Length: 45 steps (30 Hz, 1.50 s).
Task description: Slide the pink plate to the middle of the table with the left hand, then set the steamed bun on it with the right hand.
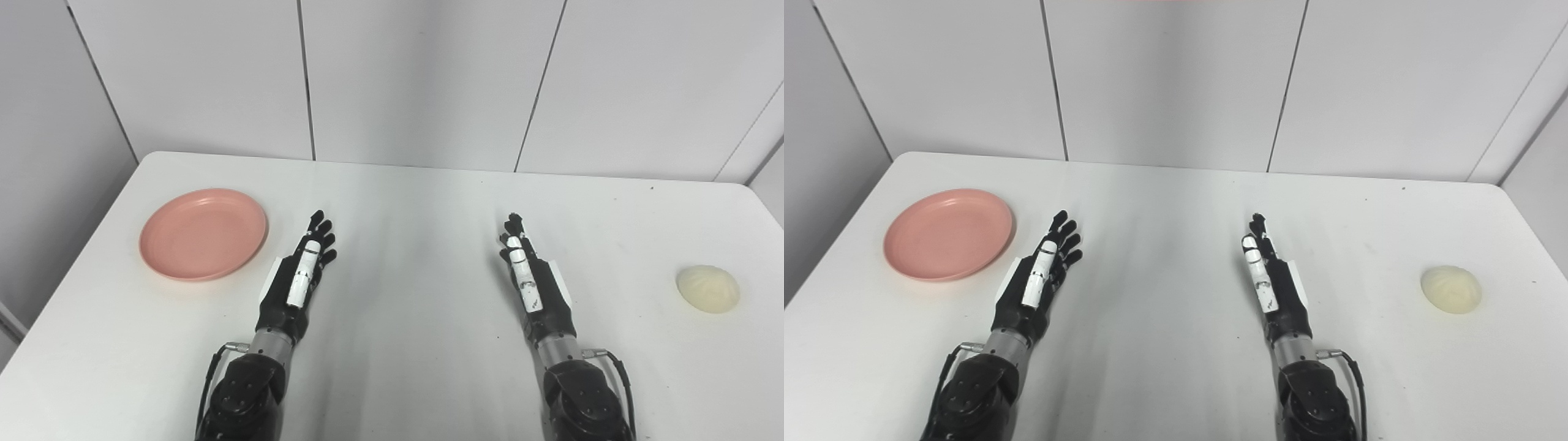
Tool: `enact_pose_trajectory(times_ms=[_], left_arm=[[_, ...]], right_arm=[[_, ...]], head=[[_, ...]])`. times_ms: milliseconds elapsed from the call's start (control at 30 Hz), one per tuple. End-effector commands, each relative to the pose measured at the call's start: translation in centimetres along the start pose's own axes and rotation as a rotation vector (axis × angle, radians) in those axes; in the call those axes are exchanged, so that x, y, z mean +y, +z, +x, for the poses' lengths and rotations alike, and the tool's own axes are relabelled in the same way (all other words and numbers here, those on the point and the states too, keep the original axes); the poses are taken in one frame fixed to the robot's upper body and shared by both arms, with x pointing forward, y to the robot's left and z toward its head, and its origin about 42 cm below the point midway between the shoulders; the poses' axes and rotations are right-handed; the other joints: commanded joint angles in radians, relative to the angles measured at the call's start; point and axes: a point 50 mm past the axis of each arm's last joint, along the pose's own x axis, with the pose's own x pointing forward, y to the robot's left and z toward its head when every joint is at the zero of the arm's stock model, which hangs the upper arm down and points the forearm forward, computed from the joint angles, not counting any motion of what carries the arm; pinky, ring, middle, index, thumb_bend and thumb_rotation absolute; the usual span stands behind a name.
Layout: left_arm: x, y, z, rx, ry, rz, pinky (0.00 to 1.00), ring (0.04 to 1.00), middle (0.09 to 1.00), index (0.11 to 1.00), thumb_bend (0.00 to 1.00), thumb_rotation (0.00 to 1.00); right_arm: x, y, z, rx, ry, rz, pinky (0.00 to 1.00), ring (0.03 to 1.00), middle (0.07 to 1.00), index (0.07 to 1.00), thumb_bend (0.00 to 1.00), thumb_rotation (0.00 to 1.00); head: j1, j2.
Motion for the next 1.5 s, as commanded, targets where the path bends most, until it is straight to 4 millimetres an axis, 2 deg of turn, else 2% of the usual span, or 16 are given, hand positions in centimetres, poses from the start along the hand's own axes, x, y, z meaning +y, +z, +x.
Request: enact_pose_trajectory(times_ms=[0, 833, 933, 967, 1000, 1100, 1233, 1467], left_arm=[[0.0, -1.7, -0.5, 0.105, -0.003, -0.009, 0.99, 0.978, 0.989, 1.0, 0.36, 1.0], [-0.1, -1.9, -0.5, 0.11, -0.003, -0.015, 0.99, 0.978, 0.986, 1.0, 0.37, 1.0], [-0.4, -2.2, -0.4, 0.113, -0.007, -0.01, 0.99, 0.977, 0.987, 1.0, 0.37, 1.0], [-0.5, -2.3, -0.3, 0.114, -0.01, -0.008, 1.0, 0.978, 0.99, 1.0, 0.37, 1.0], [-0.8, -2.5, -0.2, 0.115, -0.012, -0.008, 1.0, 0.979, 0.991, 1.0, 0.37, 1.0], [-1.6, -3.1, 0.3, 0.123, -0.018, -0.007, 1.0, 0.982, 0.994, 1.0, 0.38, 1.0], [-2.4, -3.8, 1.0, 0.133, -0.017, 0.0, 1.0, 0.986, 0.996, 1.0, 0.39, 1.0], [-2.9, -4.6, 1.7, 0.133, -0.031, -0.009, 1.0, 0.991, 0.996, 1.0, 0.38, 1.0]], right_arm=[[0.3, 0.0, 0.3, 0.012, 0.006, -0.002, 0.97, 0.968, 0.989, 0.999, 0.33, 1.0], [0.3, -0.1, 0.4, 0.017, 0.007, 0.006, 0.98, 0.973, 0.993, 1.0, 0.35, 1.0], [0.0, -0.4, 0.3, 0.016, 0.014, 0.005, 0.98, 0.972, 0.992, 1.0, 0.33, 1.0], [-0.2, -0.4, 0.3, 0.017, 0.017, 0.005, 0.98, 0.98, 0.996, 1.0, 0.32, 1.0], [-0.5, -0.5, 0.2, 0.019, 0.019, 0.006, 0.99, 0.98, 0.997, 1.0, 0.32, 1.0], [-1.3, -0.6, 0.1, 0.017, 0.02, 0.015, 1.0, 0.992, 1.0, 1.0, 0.29, 1.0], [-2.2, -0.9, 0.1, -0.003, 0.035, 0.024, 1.0, 0.995, 1.0, 1.0, 0.24, 1.0], [-2.7, -1.2, 0.1, -0.001, 0.038, 0.036, 1.0, 0.999, 1.0, 1.0, 0.19, 1.0]], head=[[0.0, 0.0], [0.005, -0.007], [0.082, -0.031], [0.082, -0.031], [0.13, -0.048], [0.188, -0.074], [0.239, -0.108], [0.247, -0.125]])
